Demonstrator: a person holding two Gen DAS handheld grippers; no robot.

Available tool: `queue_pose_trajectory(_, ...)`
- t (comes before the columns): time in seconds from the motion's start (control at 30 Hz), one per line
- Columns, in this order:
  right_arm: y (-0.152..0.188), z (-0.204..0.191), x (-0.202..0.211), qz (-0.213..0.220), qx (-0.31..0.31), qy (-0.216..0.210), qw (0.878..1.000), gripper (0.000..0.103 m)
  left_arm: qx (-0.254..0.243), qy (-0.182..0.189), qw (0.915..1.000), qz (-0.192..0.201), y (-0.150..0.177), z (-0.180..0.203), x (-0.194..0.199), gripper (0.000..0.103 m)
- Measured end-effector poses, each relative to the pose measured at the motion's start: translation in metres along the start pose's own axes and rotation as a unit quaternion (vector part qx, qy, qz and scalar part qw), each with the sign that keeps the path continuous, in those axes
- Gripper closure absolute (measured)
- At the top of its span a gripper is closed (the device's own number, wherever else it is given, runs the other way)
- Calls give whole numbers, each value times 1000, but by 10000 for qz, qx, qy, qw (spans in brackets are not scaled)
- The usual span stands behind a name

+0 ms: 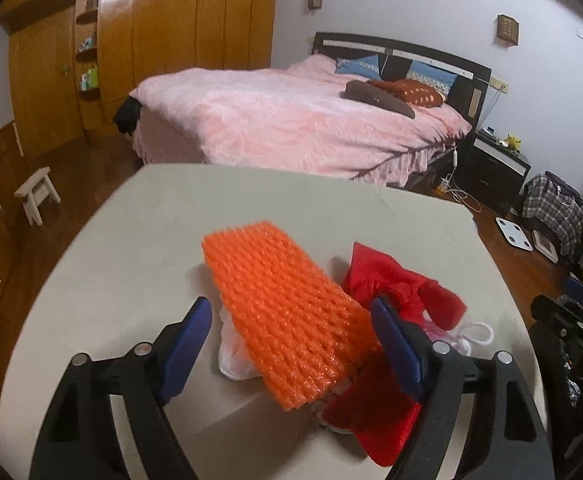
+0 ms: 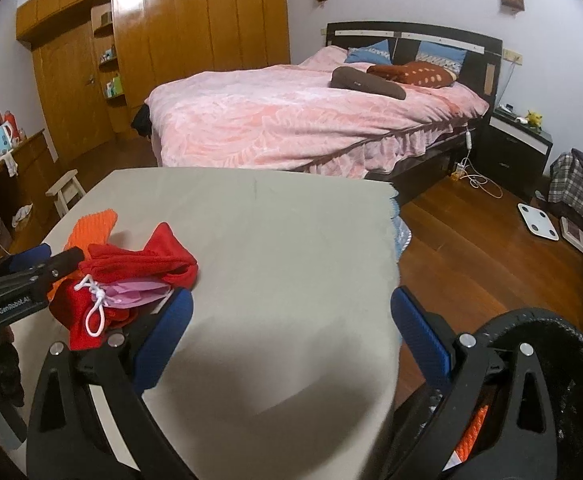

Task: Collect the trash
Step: 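Grasp the orange foam net with the left gripper, then grasp the red cloth with the right gripper while the left gripper holds the orange net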

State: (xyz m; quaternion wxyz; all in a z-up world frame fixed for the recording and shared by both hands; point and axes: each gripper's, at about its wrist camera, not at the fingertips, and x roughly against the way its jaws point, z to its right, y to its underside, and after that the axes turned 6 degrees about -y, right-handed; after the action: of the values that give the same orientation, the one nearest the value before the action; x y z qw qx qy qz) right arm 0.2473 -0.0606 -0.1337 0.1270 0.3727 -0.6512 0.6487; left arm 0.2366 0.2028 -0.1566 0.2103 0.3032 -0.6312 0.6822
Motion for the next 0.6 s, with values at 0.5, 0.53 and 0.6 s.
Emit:
queue_pose_trajectory(0.5, -10, -14, -23, -49, 146, -178, 9997, 7, 56, 311, 9993, 200, 6, 0, 3, 90)
queue_pose_trajectory(0.53, -12, -15, -25, -41, 140, -200, 9997, 7, 82, 289, 9992, 253, 5, -2, 6, 91)
queue_pose_trajectory(0.6, -14, -17, -27, -28, 146, -221, 9996, 7, 116, 246, 9990, 344, 4, -5, 12, 91)
